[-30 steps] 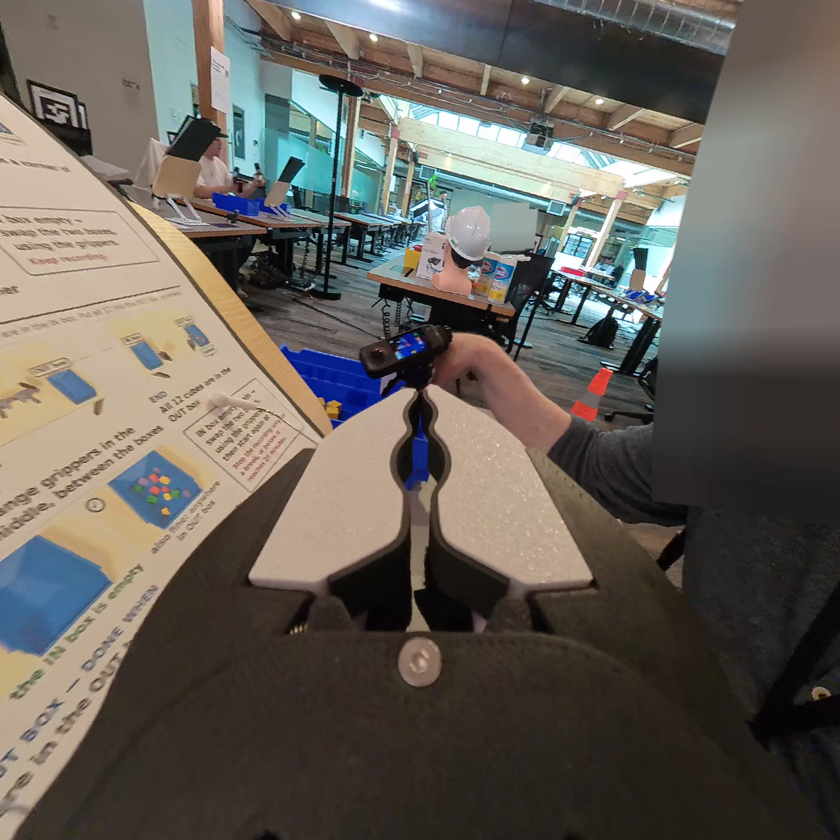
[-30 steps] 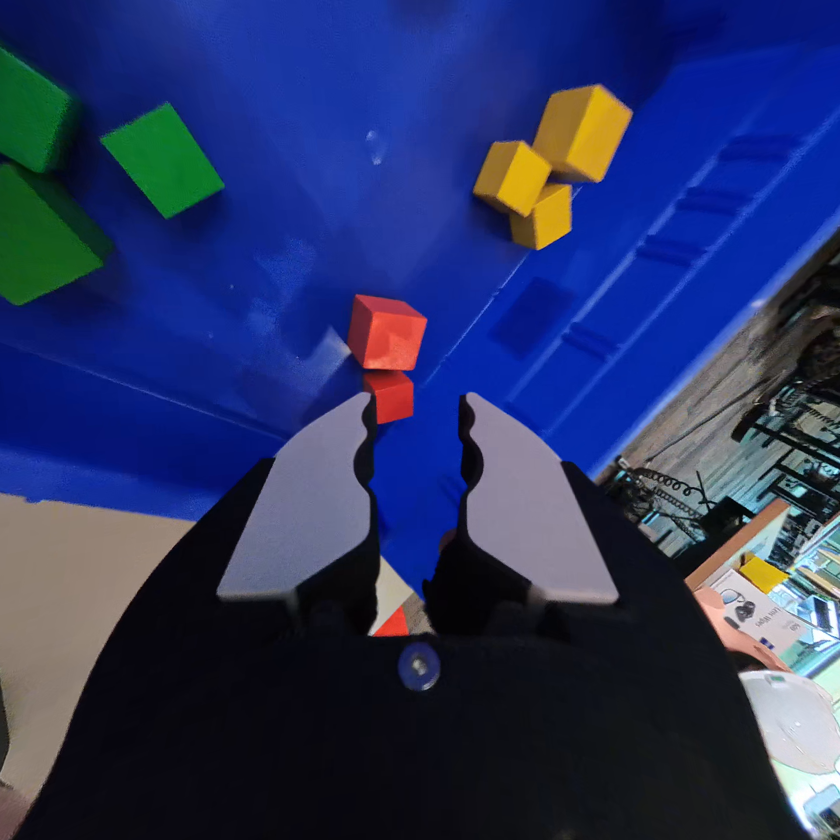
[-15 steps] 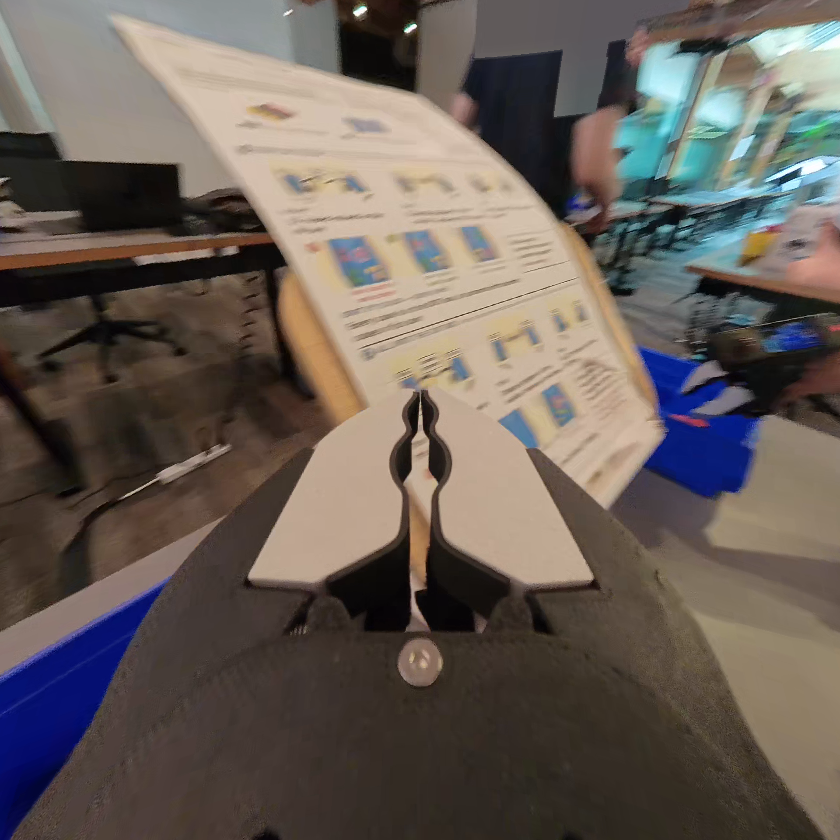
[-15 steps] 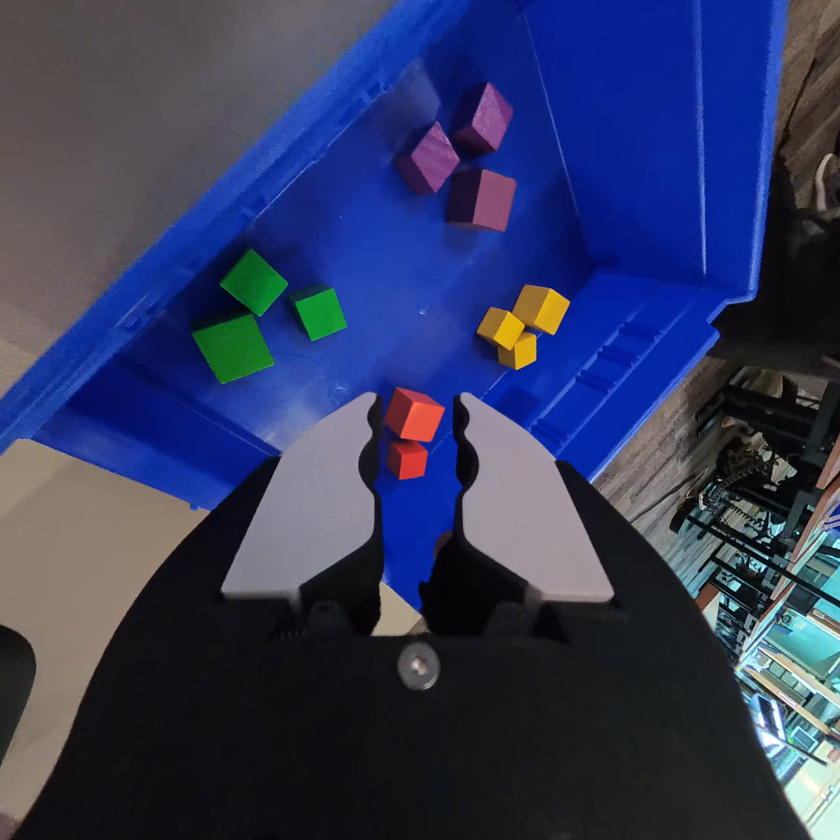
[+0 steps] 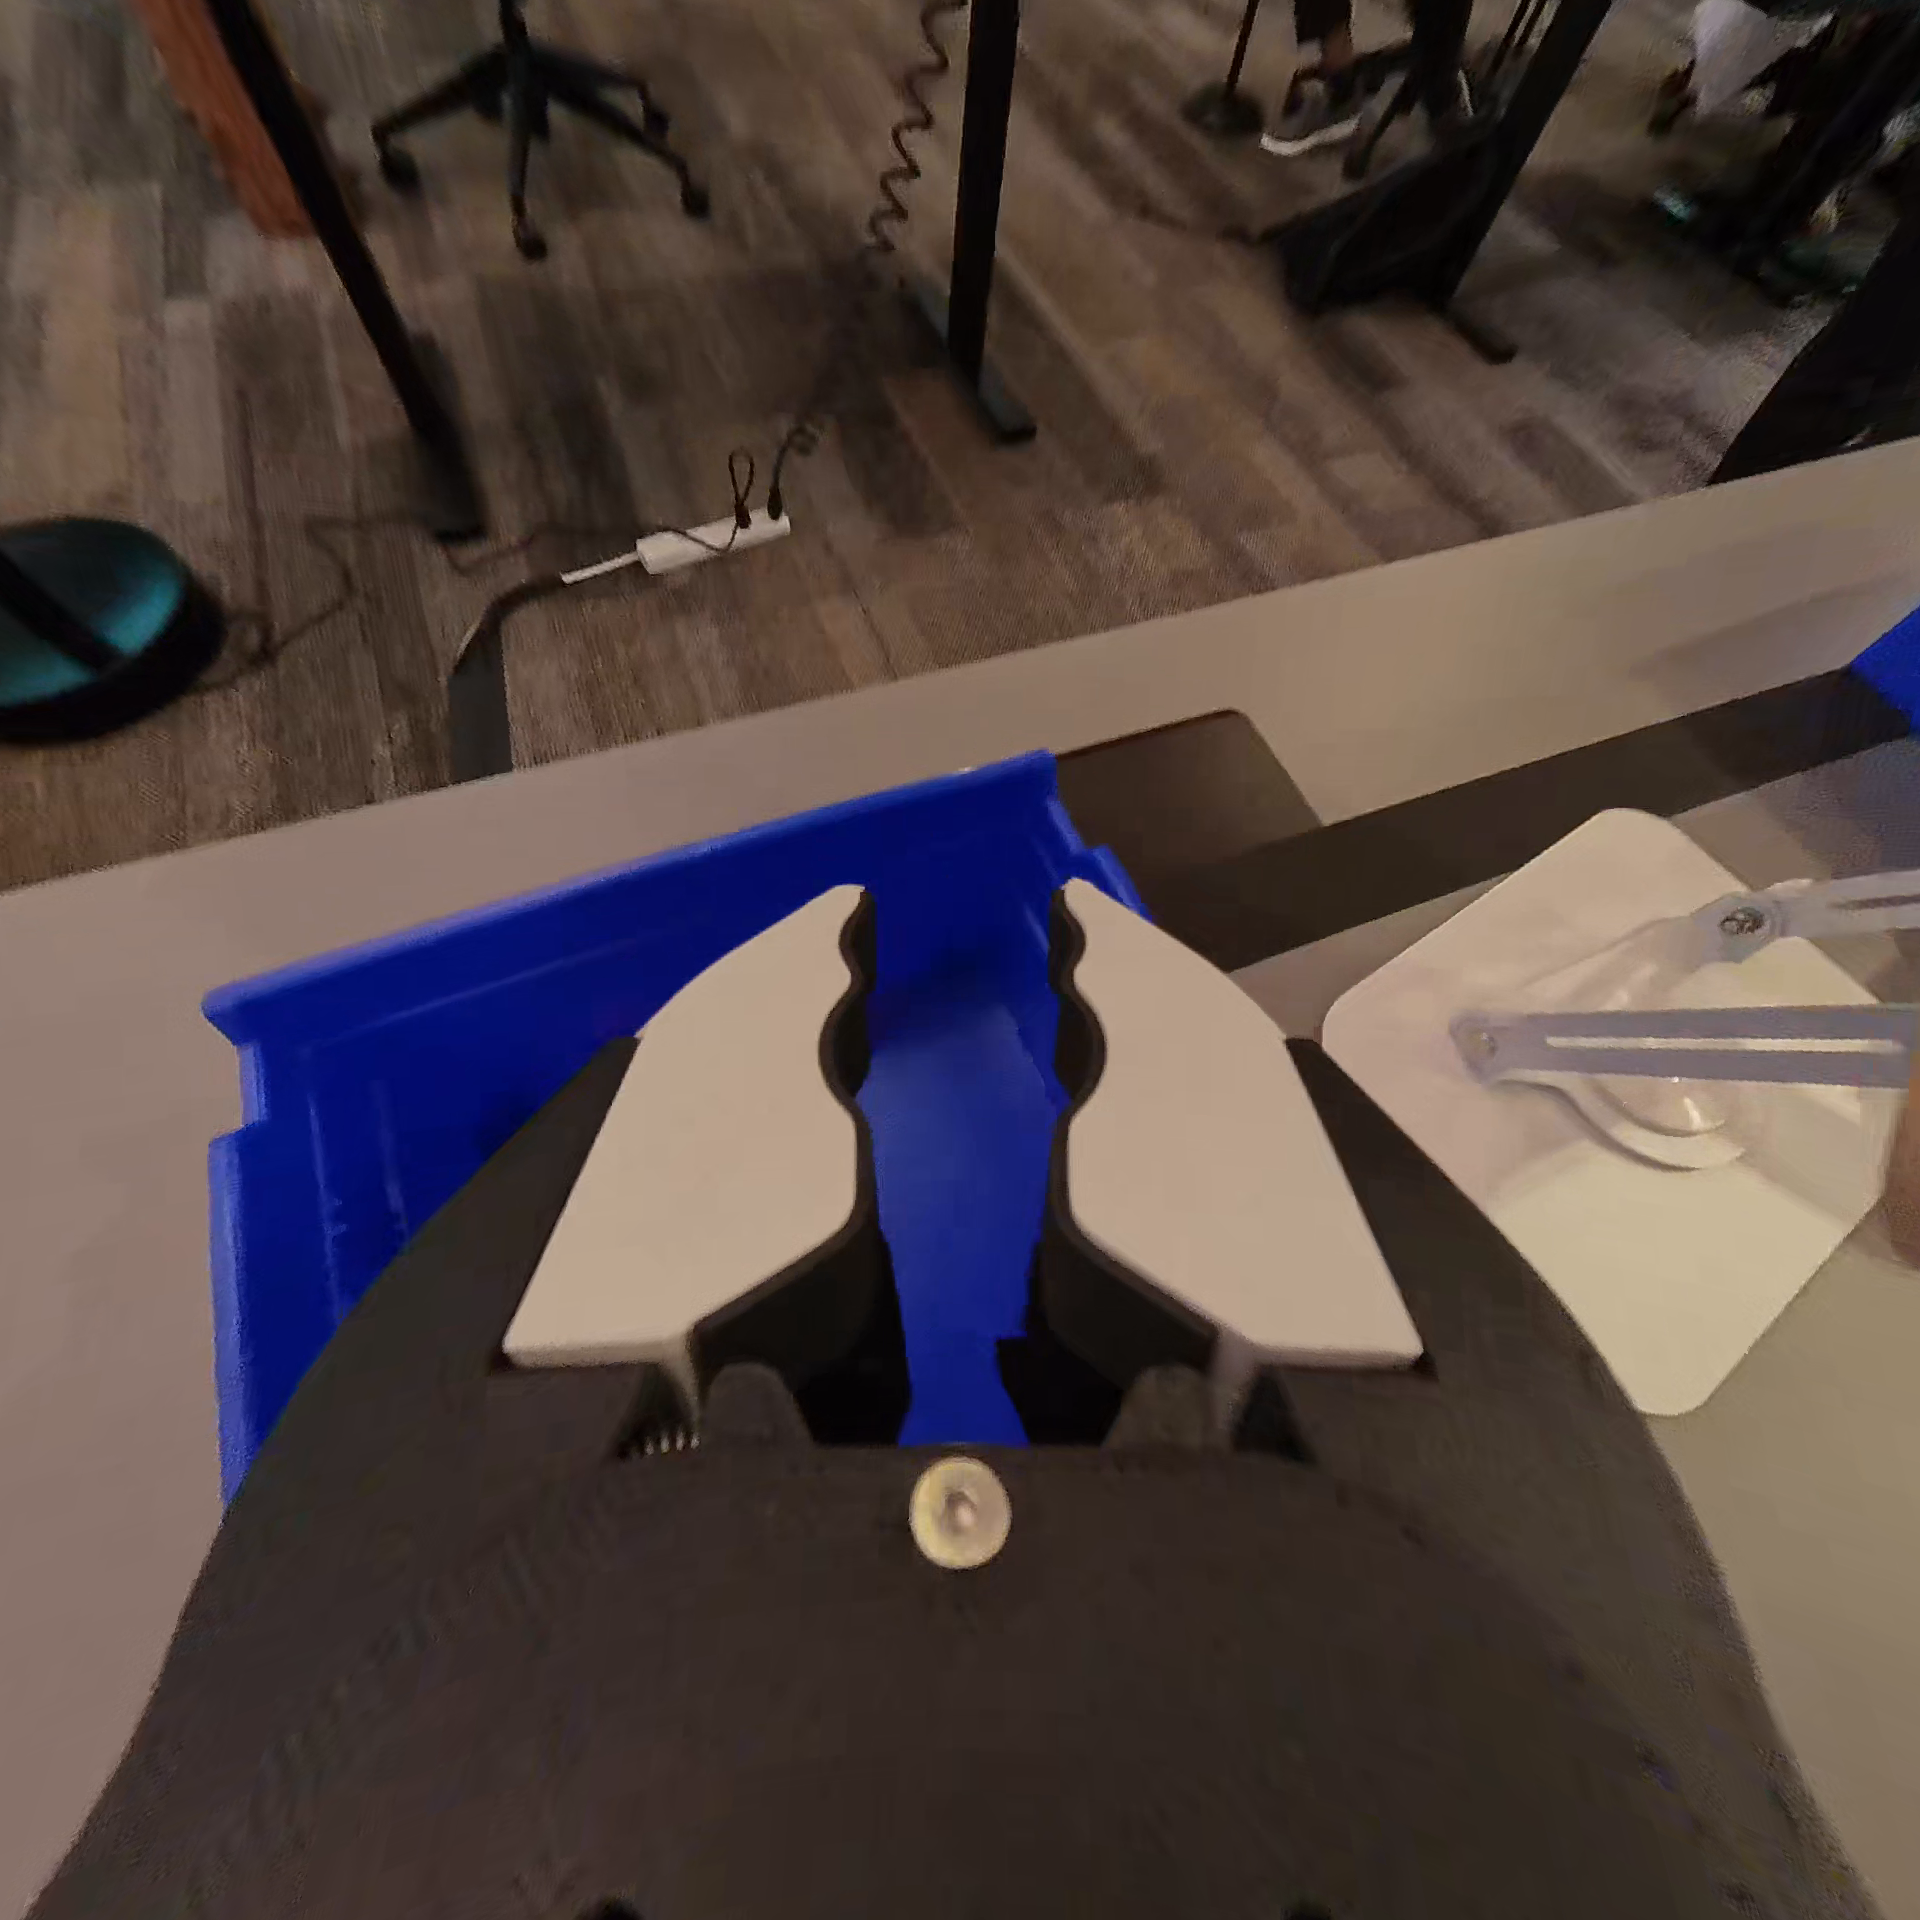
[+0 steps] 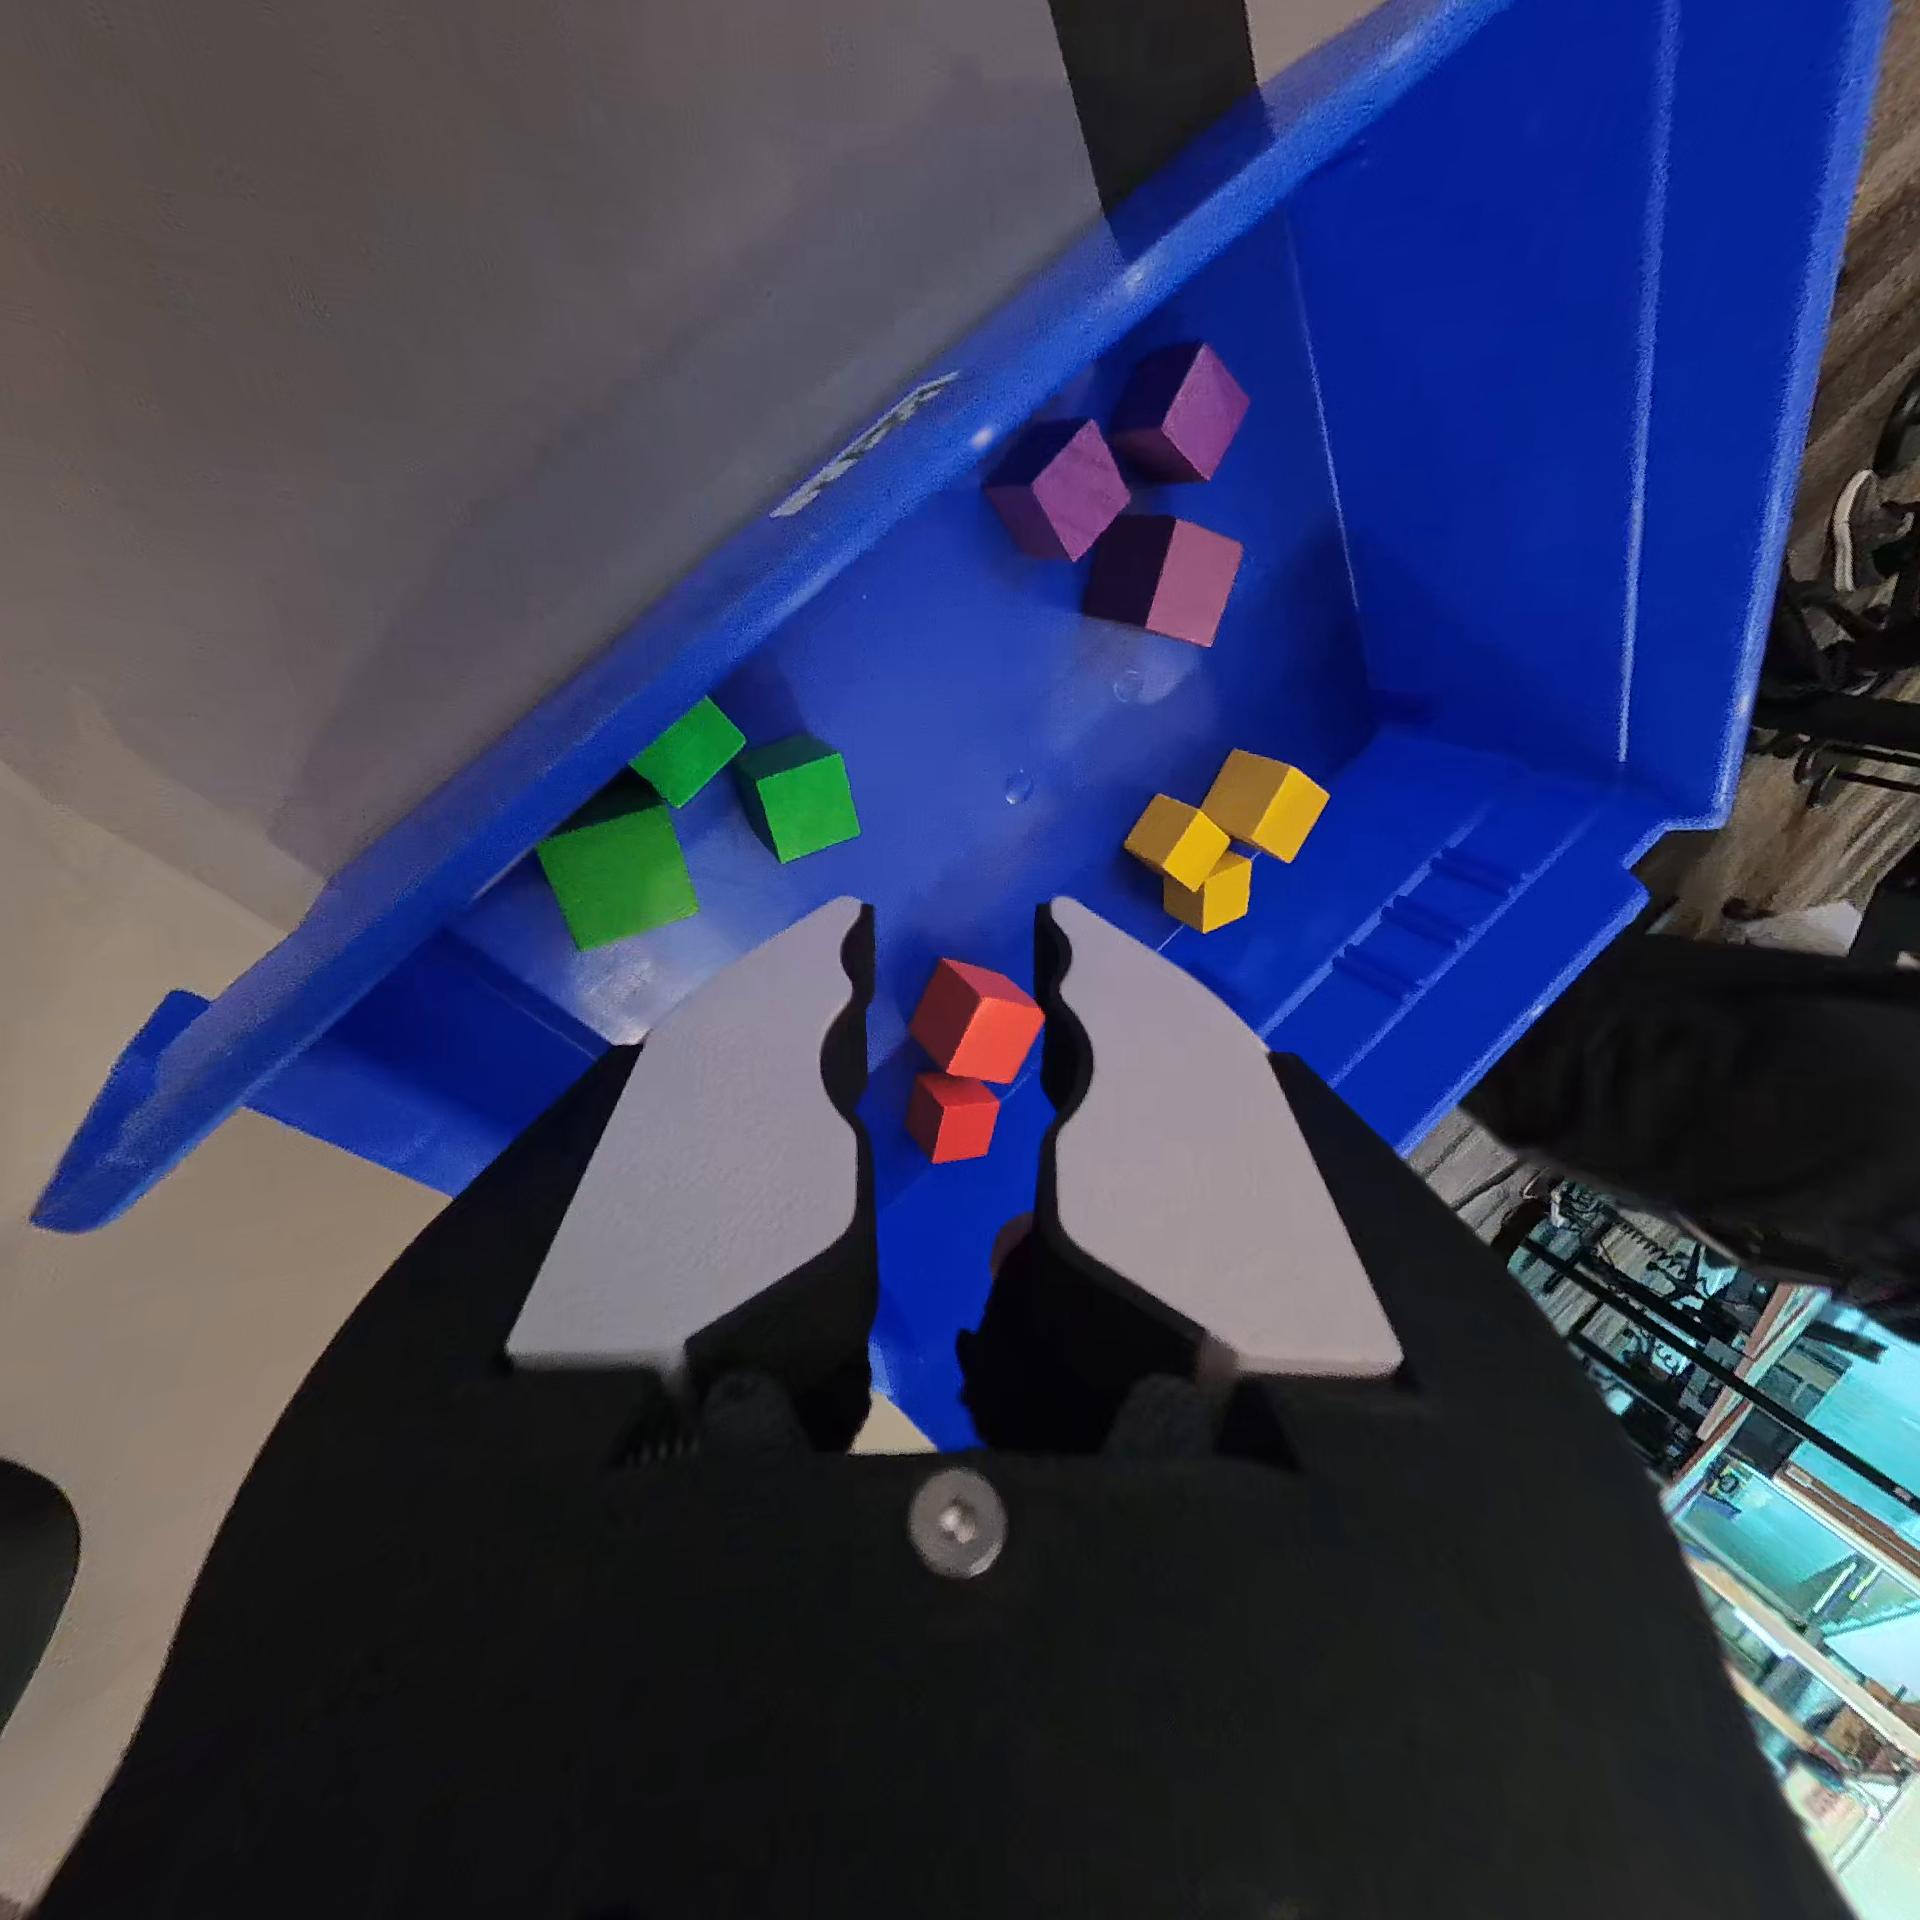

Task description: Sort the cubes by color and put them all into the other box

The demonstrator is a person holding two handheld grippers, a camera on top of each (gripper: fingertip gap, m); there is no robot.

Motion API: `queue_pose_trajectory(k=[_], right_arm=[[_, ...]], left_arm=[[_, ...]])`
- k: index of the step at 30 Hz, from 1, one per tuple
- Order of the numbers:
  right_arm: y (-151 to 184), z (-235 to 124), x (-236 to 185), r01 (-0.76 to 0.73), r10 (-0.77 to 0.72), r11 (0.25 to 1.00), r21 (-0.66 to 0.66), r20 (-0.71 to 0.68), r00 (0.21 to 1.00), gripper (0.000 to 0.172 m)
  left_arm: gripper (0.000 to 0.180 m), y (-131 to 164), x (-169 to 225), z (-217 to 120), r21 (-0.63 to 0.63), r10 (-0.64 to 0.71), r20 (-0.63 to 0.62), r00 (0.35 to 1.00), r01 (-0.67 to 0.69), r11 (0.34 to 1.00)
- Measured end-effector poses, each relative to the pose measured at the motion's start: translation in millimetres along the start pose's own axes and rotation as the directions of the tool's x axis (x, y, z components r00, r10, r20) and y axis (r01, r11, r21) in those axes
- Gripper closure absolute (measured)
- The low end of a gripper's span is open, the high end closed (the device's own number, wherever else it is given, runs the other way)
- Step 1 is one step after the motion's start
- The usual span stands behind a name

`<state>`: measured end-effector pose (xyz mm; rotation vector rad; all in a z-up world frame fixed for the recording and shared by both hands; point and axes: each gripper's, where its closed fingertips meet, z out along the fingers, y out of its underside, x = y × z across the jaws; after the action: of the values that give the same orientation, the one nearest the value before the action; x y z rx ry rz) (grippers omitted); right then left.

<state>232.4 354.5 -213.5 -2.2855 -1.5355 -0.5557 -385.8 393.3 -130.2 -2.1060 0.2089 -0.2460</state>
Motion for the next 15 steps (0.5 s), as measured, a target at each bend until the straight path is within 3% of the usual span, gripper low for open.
queue_pose_trajectory(k=[8,15], right_arm=[[-8.4,2.3,-5.8,0.039,-0.039,0.999,0.011,0.003,0.999,0.142],[-13.0,3.6,-9.7,0.063,-0.063,0.998,0.018,0.007,0.998,0.142]], left_arm=[[0.146,58.9,-31.6,34.4,-0.242,-0.016,0.094,0.995,0.039,0.969],[0.144,91.0,-60.4,49.5,-0.348,0.01,0.226,0.974,0.071,0.935]])
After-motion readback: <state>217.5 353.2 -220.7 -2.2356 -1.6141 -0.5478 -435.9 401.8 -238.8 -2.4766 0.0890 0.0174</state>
